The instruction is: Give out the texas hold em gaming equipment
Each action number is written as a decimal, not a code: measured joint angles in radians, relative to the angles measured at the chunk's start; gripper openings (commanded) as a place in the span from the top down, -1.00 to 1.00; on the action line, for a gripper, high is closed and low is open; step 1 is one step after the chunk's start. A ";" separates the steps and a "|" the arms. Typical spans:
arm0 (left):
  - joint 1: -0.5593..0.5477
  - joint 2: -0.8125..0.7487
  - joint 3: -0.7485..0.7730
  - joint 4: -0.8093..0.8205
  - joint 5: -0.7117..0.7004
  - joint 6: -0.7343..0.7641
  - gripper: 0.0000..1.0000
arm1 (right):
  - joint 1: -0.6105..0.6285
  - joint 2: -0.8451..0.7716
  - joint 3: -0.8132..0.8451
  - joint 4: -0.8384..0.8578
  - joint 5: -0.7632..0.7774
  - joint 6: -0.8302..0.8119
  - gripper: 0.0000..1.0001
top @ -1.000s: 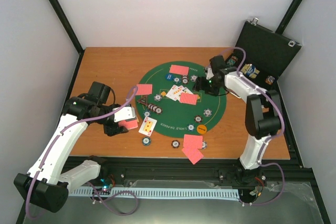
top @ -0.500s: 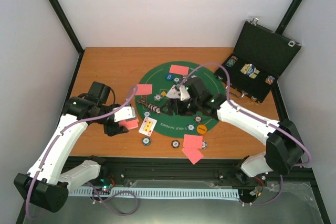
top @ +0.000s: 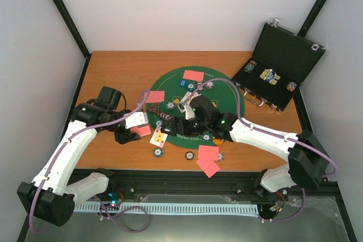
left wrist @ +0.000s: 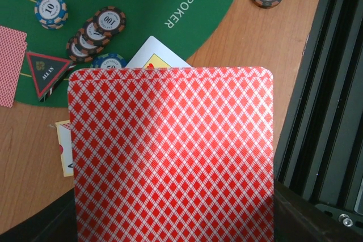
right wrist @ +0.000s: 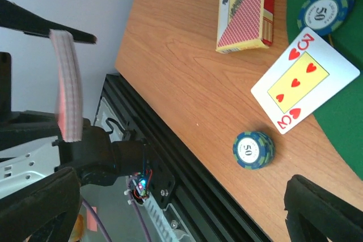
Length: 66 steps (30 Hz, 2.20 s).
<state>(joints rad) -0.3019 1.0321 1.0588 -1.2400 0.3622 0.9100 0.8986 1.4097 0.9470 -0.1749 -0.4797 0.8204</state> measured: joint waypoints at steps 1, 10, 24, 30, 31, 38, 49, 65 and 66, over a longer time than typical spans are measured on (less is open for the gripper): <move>0.000 0.003 0.000 0.006 0.000 -0.002 -0.05 | 0.000 0.002 -0.006 0.000 -0.004 0.002 -0.94; 0.000 -0.013 -0.024 0.034 0.000 -0.006 -0.05 | 0.000 0.027 -0.002 -0.005 -0.035 0.014 -0.98; 0.000 -0.023 -0.030 0.034 0.008 -0.006 -0.06 | 0.001 0.032 0.043 0.076 -0.076 0.045 -0.97; 0.000 -0.022 -0.030 0.034 0.009 -0.006 -0.05 | 0.001 0.045 0.049 0.117 -0.105 0.057 -0.93; 0.000 -0.022 -0.030 0.034 0.009 -0.006 -0.06 | 0.001 0.056 0.049 0.135 -0.111 0.060 -0.92; 0.000 -0.021 -0.030 0.028 0.010 -0.006 -0.06 | 0.004 0.125 0.050 0.225 -0.147 0.087 -0.82; 0.000 -0.021 -0.027 0.014 0.033 -0.005 -0.05 | 0.058 0.225 0.111 0.330 -0.171 0.128 -0.68; 0.000 -0.024 -0.020 -0.013 0.037 0.011 -0.05 | 0.072 0.400 0.209 0.413 -0.219 0.194 -0.50; 0.000 -0.026 -0.020 -0.013 0.035 0.011 -0.05 | 0.071 0.403 0.207 0.414 -0.222 0.194 -0.50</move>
<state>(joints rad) -0.3019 1.0061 1.0389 -1.2533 0.3977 0.9211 0.9699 1.8130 1.1542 0.2394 -0.7021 1.0145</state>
